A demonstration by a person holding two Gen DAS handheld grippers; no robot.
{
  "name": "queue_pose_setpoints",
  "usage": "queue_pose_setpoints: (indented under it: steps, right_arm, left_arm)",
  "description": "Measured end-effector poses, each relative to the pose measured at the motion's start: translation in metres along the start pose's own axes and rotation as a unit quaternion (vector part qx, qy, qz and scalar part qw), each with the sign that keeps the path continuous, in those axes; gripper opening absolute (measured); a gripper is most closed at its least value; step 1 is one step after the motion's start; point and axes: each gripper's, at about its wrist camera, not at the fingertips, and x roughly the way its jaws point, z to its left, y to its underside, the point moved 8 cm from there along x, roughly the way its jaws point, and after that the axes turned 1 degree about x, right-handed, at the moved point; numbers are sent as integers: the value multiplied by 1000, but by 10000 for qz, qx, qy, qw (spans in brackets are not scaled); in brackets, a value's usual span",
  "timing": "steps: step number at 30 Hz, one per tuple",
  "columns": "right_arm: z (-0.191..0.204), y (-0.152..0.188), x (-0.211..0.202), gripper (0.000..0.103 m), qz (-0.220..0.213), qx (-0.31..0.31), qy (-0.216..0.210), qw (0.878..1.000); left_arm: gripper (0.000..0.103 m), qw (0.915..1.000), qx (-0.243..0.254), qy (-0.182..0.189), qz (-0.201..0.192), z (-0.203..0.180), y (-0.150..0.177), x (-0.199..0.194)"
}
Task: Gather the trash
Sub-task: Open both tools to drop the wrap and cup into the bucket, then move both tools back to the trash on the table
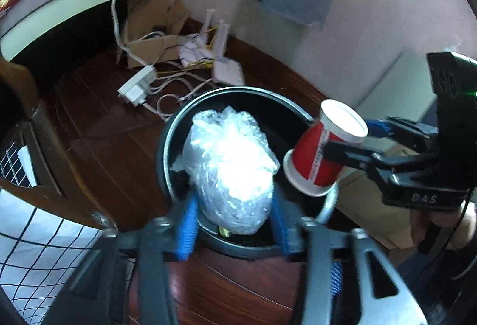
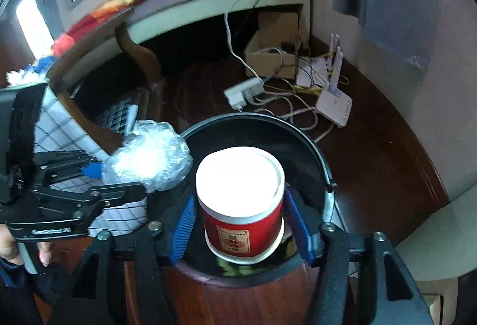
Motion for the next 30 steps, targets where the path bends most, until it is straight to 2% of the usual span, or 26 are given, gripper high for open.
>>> queue_pose_setpoints:
  steps: [1,3,7,14,21,30]
  right_arm:
    - [-8,0,4,103,10,137,143,9998]
    - [-21,0,5,103,-4,368,246,9990]
    - [-42,-5,-5,103,-145,734,497,9960]
    - [-46,-17,-24,103,-456,740,749,9934]
    - [-39,-23,-41,103,-640,703,783,9924]
    - [-8,-36,-70,103,-952,477,663,9921]
  left_arm:
    - [86,9999,-41,-142,57,5,1,5]
    - [87,9997,-124,-157,128,12,4,8]
    - [99,9983,-66,-576,-56,19,4,0]
    - [100,9936,-4,-1028,-473,23,-6,-23]
    - [100,9894,-130,-1187,-830,24,-16,-54]
    - [100,9841,-179,-1342,-1148,22,-24,-84]
